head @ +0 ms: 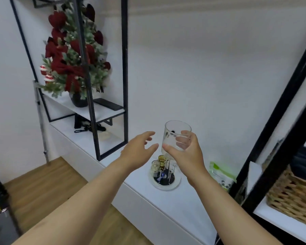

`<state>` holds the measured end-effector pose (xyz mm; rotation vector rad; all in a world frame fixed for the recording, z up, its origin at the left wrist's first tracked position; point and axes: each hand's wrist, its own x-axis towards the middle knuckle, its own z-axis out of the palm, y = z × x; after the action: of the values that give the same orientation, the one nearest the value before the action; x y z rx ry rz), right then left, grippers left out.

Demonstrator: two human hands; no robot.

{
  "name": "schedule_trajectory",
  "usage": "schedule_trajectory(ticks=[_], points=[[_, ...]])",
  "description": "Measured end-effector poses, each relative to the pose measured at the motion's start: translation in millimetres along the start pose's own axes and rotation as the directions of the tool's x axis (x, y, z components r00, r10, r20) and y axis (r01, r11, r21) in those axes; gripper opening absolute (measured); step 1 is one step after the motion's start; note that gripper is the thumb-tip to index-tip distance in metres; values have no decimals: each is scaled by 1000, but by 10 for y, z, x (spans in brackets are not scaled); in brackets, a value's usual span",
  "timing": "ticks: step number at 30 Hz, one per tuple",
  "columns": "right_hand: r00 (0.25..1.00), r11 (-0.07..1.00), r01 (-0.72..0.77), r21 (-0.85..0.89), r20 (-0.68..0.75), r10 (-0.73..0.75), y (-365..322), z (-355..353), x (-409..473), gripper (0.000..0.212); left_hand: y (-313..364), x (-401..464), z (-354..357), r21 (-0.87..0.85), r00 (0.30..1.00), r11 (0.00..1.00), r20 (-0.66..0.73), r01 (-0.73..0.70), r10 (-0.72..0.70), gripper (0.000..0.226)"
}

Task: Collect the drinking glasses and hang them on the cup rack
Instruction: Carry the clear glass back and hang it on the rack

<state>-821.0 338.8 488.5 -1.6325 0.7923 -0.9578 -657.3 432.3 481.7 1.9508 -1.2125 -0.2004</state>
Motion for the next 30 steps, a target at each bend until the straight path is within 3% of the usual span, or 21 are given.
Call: schedule_trajectory(ticks=[6, 14, 20, 30], points=[[994, 999, -35, -21, -103, 33, 512, 130, 793, 74, -428, 850, 385, -18, 997, 999, 64, -43, 44, 55], [984, 993, -118, -27, -139, 113, 1166, 265, 1727, 74, -977, 1821, 945, 9, 972, 997, 223, -74, 70, 66], [968, 982, -184, -47, -185, 172, 1523, 515, 2102, 75, -1369, 2537, 1063, -14, 952, 990, 275, -139, 137, 63], [882, 952, -298, -67, -401, 248, 1951, 995, 2185, 89, -2280, 3058, 1310, -107, 837, 967, 486, -231, 253, 62]])
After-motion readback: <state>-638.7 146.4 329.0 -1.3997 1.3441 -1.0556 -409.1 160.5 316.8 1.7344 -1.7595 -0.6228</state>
